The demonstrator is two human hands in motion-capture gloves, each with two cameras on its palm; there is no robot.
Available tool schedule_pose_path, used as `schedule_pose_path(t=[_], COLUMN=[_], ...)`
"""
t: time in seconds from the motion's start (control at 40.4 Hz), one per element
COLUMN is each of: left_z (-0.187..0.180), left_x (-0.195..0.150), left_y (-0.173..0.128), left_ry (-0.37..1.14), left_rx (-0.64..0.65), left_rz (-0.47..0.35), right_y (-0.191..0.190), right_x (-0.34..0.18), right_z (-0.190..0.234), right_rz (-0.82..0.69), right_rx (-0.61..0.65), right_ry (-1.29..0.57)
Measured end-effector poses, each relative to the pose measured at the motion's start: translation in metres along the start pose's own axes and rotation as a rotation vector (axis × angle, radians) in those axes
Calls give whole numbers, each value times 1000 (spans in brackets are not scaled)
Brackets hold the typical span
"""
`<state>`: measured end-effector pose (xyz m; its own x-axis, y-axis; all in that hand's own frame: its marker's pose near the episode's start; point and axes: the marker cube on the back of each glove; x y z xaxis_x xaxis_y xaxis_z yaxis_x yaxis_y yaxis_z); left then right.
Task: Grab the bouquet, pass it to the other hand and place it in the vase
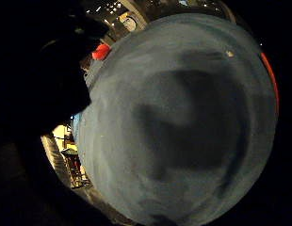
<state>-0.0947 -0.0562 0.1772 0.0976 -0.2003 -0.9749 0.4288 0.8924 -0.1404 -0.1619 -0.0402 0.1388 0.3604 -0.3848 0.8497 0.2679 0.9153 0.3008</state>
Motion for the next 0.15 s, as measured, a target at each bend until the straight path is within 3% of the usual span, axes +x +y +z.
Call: schedule_pose_path(t=[0.149], left_z=[-13], left_x=[4], left_y=[15], left_ry=[-30], left_rx=[-4], left_rz=[-4], right_y=[6], right_x=[3], right_z=[13], right_rz=[116], right_rx=[-76], right_ry=[-44])
